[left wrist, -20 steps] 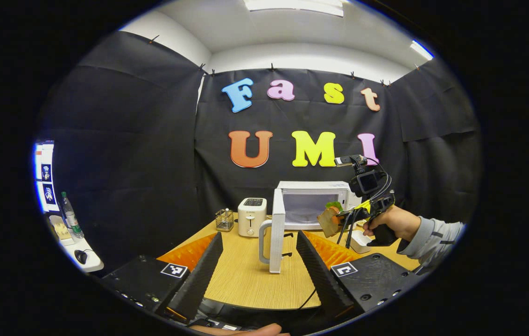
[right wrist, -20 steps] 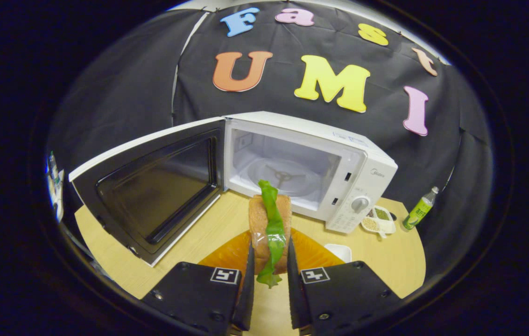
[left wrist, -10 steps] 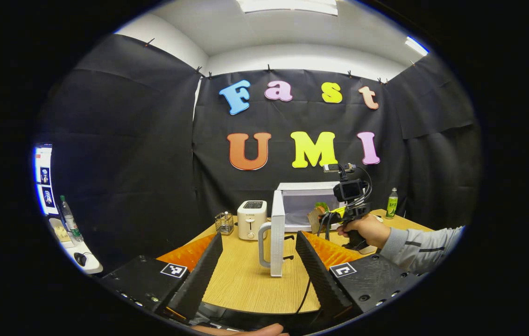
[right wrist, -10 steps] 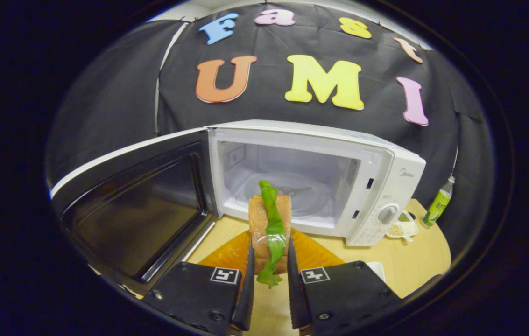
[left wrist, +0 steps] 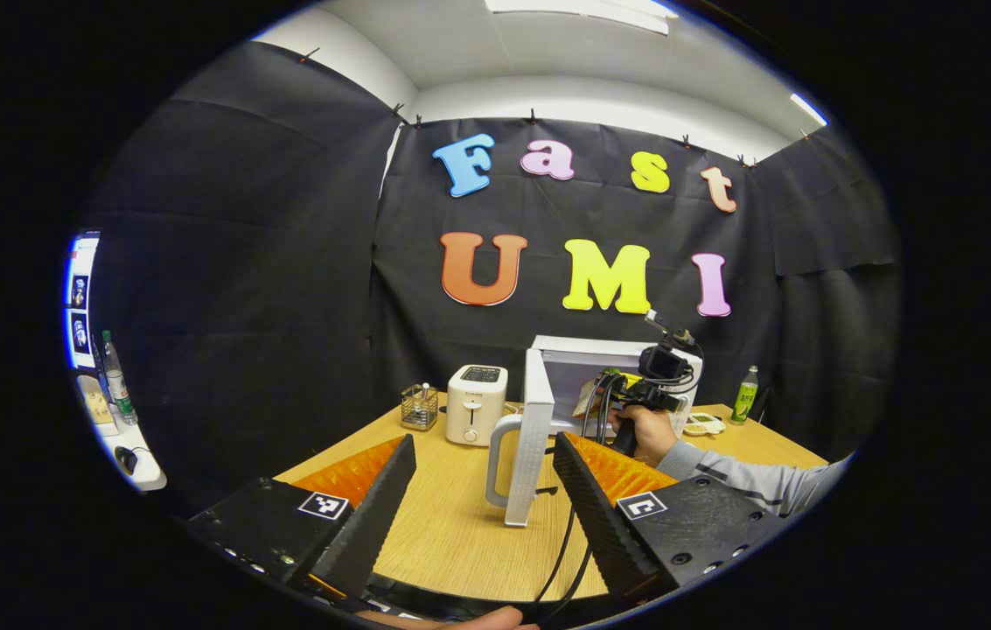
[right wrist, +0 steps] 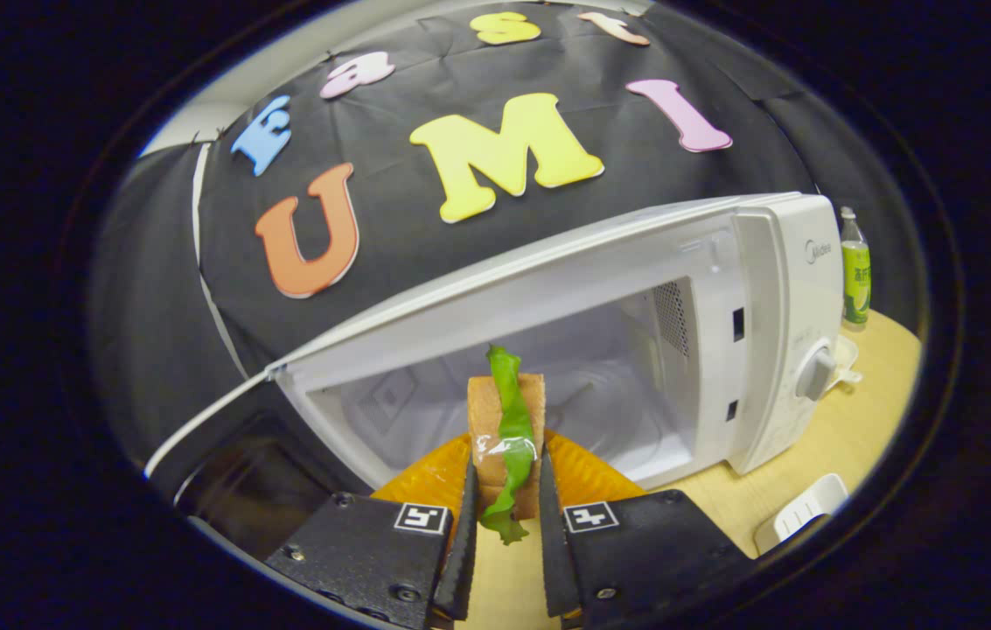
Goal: Open the microwave oven with the left hand, put the food in, and close the microwave oven.
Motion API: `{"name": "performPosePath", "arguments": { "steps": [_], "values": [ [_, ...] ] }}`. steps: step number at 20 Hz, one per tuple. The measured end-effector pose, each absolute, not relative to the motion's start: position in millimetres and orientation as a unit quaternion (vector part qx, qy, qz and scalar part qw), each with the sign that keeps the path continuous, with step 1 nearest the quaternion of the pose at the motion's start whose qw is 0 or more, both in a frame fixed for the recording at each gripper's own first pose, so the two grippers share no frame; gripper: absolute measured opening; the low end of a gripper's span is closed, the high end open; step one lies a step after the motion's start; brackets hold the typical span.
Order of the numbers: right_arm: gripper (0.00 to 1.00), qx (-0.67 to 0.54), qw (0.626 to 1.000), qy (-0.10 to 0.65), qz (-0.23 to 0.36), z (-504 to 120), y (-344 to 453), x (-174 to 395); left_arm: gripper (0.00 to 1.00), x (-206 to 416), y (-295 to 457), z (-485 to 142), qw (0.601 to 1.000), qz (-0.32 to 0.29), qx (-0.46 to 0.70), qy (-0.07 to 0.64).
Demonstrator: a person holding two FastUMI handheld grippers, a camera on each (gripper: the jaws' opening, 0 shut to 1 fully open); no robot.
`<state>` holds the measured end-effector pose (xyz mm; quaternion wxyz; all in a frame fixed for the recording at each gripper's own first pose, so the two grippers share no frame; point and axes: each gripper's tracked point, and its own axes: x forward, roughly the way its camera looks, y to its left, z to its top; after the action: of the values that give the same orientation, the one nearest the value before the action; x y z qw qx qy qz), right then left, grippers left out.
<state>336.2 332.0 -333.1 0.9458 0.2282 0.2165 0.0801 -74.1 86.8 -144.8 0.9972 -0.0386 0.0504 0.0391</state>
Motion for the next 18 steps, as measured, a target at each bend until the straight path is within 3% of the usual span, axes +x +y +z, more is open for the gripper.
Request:
{"name": "performPosePath", "arguments": {
  "steps": [2,3,4,5,6,7,9,10,11,13,14,16,18],
  "values": [
    [0.35,0.236,0.945,0.221,0.055,-350.3,321.9,357.3,0.94,-71.7,89.9,-135.7,0.998,0.041,-0.037,0.036],
    [0.28,0.269,0.937,0.217,0.053,-352.4,322.5,366.2,0.94,-70.1,91.3,-132.5,0.998,0.043,-0.036,0.030],
    [0.29,0.300,0.927,0.220,0.052,-354.5,324.0,372.5,0.94,-70.0,94.5,-129.1,0.998,0.048,-0.037,0.024],
    [0.36,0.326,0.918,0.223,0.046,-357.9,321.7,379.0,0.94,-69.4,96.6,-125.6,0.998,0.050,-0.038,0.017],
    [0.29,0.347,0.910,0.224,0.040,-362.9,320.7,387.0,0.94,-69.3,98.0,-121.9,0.998,0.052,-0.041,0.011],
    [0.37,0.359,0.906,0.224,0.029,-368.3,318.8,391.1,0.94,-69.4,99.7,-120.2,0.998,0.054,-0.044,0.008],
    [0.38,0.368,0.905,0.216,-0.006,-380.9,316.7,394.5,0.94,-71.6,101.7,-125.5,0.997,0.059,-0.049,0.018],
    [0.30,0.352,0.910,0.218,-0.020,-385.1,316.6,392.0,0.94,-73.7,102.1,-126.2,0.997,0.062,-0.046,0.019],
    [0.41,0.343,0.915,0.210,-0.028,-385.9,316.6,391.8,0.94,-76.2,104.1,-120.1,0.997,0.067,-0.041,0.013],
    [0.42,0.317,0.925,0.205,-0.038,-388.6,319.3,394.9,0.94,-78.9,106.2,-115.7,0.997,0.073,-0.034,0.007],
    [0.35,0.300,0.932,0.202,-0.040,-388.6,319.1,396.8,0.94,-79.4,104.9,-117.3,0.997,0.073,-0.033,0.009],
    [0.40,0.250,0.945,0.202,-0.054,-394.8,313.1,396.1,0.94,-80.2,103.2,-119.1,0.997,0.071,-0.033,0.013],
    [0.51,0.226,0.950,0.208,-0.051,-400.7,310.6,395.1,0.94,-80.3,103.6,-119.7,0.997,0.071,-0.036,0.014]
  ]
}}
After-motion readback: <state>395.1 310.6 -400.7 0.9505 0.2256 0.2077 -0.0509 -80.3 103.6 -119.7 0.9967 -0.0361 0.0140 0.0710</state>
